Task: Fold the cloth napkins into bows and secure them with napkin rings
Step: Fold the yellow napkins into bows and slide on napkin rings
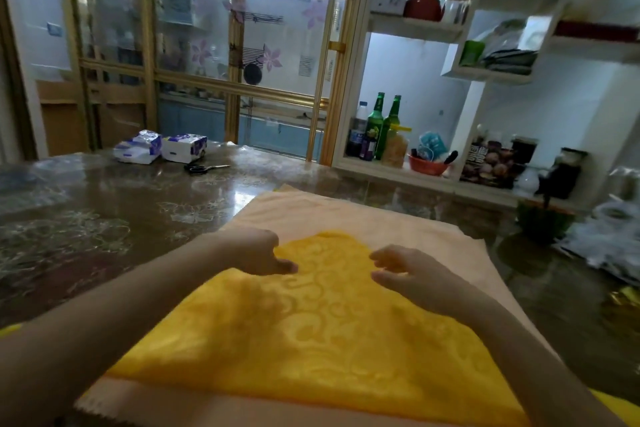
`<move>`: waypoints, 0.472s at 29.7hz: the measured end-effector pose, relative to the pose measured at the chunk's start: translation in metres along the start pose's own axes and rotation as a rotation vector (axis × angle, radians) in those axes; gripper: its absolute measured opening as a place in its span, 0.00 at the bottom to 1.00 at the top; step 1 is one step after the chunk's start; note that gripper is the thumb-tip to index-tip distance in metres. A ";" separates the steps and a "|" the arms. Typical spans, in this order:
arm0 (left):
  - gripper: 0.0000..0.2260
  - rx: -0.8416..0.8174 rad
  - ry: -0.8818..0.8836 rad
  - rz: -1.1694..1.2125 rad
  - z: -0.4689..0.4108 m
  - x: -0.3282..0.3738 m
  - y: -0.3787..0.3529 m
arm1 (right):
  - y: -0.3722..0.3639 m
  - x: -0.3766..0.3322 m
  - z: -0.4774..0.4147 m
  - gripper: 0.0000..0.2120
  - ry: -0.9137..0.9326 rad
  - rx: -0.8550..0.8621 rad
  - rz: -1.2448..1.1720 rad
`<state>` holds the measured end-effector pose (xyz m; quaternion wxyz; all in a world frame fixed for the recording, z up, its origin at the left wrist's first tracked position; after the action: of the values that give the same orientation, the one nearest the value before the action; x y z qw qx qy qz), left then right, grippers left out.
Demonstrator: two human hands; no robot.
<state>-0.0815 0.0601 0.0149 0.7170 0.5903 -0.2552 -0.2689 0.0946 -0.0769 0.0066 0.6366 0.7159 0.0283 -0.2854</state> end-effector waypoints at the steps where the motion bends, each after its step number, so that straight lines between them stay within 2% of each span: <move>1: 0.31 0.062 0.020 0.046 -0.019 0.003 -0.006 | -0.006 0.009 -0.016 0.24 -0.005 0.063 0.035; 3: 0.29 0.096 0.079 0.133 -0.046 0.009 -0.018 | -0.017 0.024 -0.040 0.31 -0.152 0.101 0.038; 5: 0.27 0.074 0.146 0.203 -0.065 0.012 -0.022 | -0.011 0.041 -0.054 0.37 -0.292 0.059 0.054; 7: 0.20 0.021 0.219 0.313 -0.081 0.008 -0.022 | -0.005 0.040 -0.057 0.38 -0.341 0.031 -0.045; 9: 0.11 -0.078 0.228 0.494 -0.090 0.009 -0.023 | -0.003 0.045 -0.060 0.35 -0.388 -0.023 -0.078; 10: 0.11 -0.096 0.212 0.543 -0.090 0.011 -0.021 | -0.002 0.048 -0.059 0.33 -0.400 -0.034 -0.075; 12: 0.09 -0.053 0.162 0.572 -0.098 0.017 -0.020 | -0.003 0.054 -0.058 0.27 -0.391 -0.042 -0.126; 14: 0.10 0.044 0.110 0.635 -0.107 0.020 -0.020 | -0.007 0.059 -0.059 0.15 -0.348 -0.024 -0.209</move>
<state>0.0042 0.1188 -0.0225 0.7650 0.5101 -0.3931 0.0059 0.1631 -0.0397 -0.0243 0.6072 0.6413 -0.0046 -0.4691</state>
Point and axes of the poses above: each hand's wrist, its own z-axis away from the middle knuckle, its own y-axis out of the back of the hand, x = y × z, the point moved 4 cm from there along -z, towards the middle knuckle, and after that the axes turned 3 degrees about x, right-handed, at the moved point
